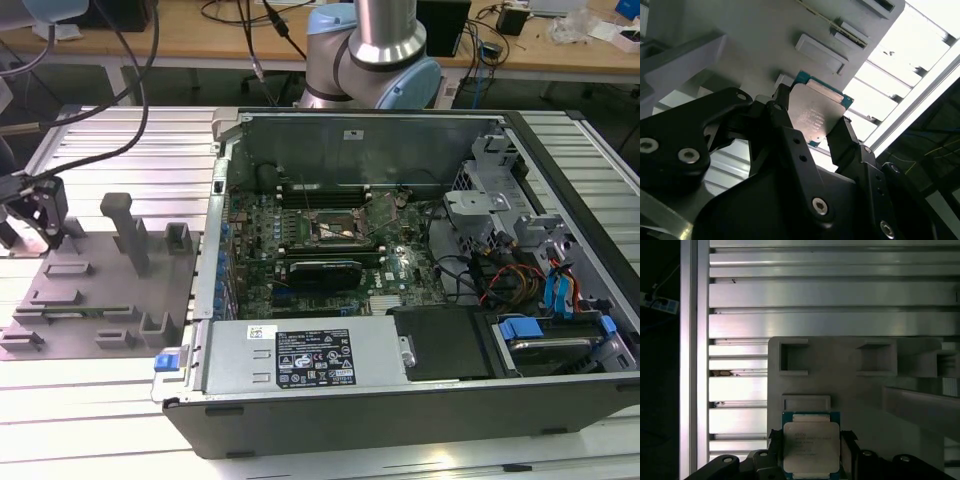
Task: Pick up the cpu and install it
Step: 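Pick up the cpu and move it towards the insertion slot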
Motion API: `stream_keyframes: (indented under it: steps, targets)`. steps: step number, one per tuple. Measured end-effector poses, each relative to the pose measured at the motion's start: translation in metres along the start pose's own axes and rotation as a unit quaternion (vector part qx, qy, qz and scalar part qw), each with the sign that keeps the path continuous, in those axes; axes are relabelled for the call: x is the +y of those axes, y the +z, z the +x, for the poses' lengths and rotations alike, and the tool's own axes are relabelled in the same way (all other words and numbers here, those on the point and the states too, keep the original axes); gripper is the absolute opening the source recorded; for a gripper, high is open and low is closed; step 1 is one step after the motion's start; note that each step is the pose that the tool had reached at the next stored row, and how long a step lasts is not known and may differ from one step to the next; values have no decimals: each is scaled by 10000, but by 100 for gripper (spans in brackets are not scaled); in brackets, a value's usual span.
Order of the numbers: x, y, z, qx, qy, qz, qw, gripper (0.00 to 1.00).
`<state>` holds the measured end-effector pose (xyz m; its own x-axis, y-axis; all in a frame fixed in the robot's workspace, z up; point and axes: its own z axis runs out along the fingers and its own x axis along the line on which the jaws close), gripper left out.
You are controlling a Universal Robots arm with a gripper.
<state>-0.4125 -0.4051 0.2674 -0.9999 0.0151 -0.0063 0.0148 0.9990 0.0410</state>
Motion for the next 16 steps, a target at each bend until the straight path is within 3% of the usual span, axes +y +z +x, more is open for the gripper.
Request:
stream_keyframes:
  steps: [6,7,9,12,16]
  targets:
    - [10,-27,0,1,0,1,10000,55]
    - [15,-80,0,1,0,0,10000,55]
    - [33,-421,-2,0,0,0,10000,55]
    - [37,-513,-3,1,0,0,10000,55]
    - [40,-579,-3,0,0,0,10000,55]
